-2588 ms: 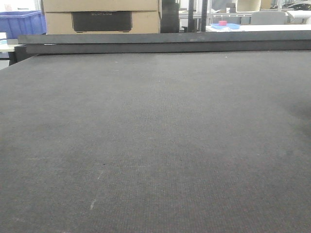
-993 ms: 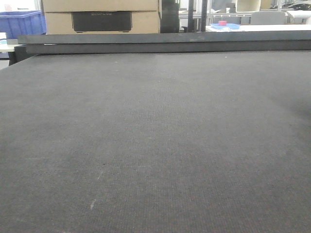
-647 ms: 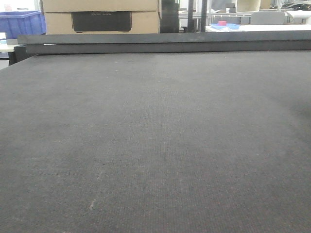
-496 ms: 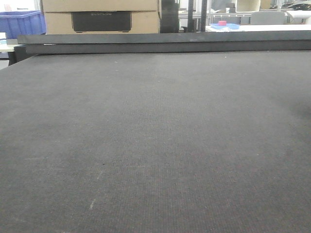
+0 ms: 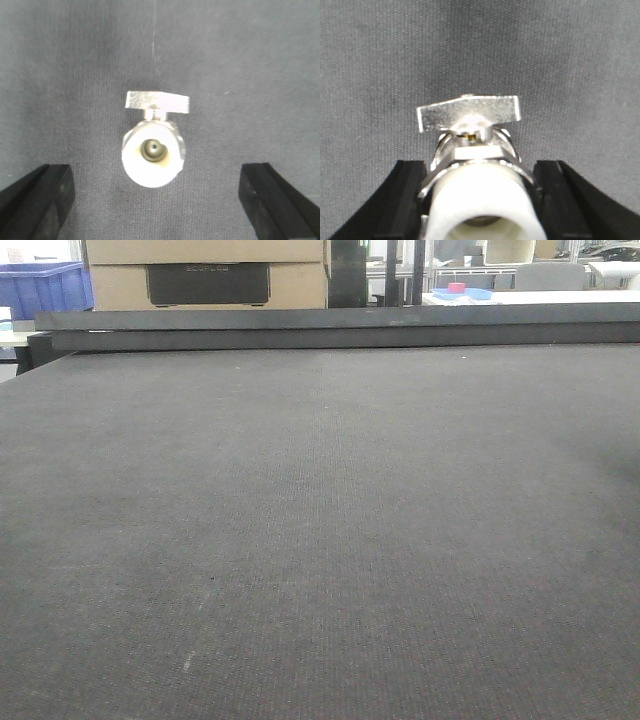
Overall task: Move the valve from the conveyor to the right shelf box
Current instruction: 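Close both grippers on the valves and lift them off the belt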
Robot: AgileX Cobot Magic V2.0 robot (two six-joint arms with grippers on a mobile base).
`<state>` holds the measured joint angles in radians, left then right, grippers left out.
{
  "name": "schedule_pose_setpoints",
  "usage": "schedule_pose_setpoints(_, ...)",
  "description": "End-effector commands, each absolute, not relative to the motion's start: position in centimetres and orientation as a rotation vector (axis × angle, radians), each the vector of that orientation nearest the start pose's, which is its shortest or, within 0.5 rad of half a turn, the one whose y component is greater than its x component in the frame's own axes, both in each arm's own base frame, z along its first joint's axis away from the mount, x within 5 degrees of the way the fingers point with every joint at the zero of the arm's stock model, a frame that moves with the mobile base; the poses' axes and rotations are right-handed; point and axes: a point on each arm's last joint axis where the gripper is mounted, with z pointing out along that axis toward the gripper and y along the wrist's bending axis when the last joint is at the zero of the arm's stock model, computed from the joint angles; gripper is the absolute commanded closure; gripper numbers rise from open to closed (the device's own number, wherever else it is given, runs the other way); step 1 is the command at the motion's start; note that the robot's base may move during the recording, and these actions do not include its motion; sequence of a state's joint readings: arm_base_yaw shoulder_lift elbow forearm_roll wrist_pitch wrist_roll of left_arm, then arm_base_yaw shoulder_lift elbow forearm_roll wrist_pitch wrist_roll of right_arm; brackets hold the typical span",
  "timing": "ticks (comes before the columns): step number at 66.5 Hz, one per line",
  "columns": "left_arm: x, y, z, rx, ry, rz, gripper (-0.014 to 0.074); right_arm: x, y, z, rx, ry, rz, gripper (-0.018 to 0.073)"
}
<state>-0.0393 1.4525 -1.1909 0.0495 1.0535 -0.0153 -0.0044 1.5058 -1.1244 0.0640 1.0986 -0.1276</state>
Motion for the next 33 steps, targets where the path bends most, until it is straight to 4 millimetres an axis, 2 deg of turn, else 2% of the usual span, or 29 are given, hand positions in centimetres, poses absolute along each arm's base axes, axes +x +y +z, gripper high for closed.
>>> schedule_pose_setpoints(1,29.0,0.1,30.0,0.042,2.796,-0.001,0.0027,28.0,0.3,27.3,-0.155,2.931,0.06,0.0728)
schedule_pose_setpoints(9,29.2,0.5,30.0,0.041,2.772,-0.08,0.0027,28.0,0.3,27.3,-0.155,2.931,0.06,0.0728)
schedule_pose_setpoints(22,29.4,0.4,29.8,0.09,2.771,-0.021,0.0027,28.0,0.3,27.3,-0.155,2.931,0.06,0.0728)
schedule_pose_setpoints(33,30.2,0.4,28.2,0.092,2.831,-0.026,0.0027,28.0,0.3,27.3,-0.155,2.931,0.06,0.0728)
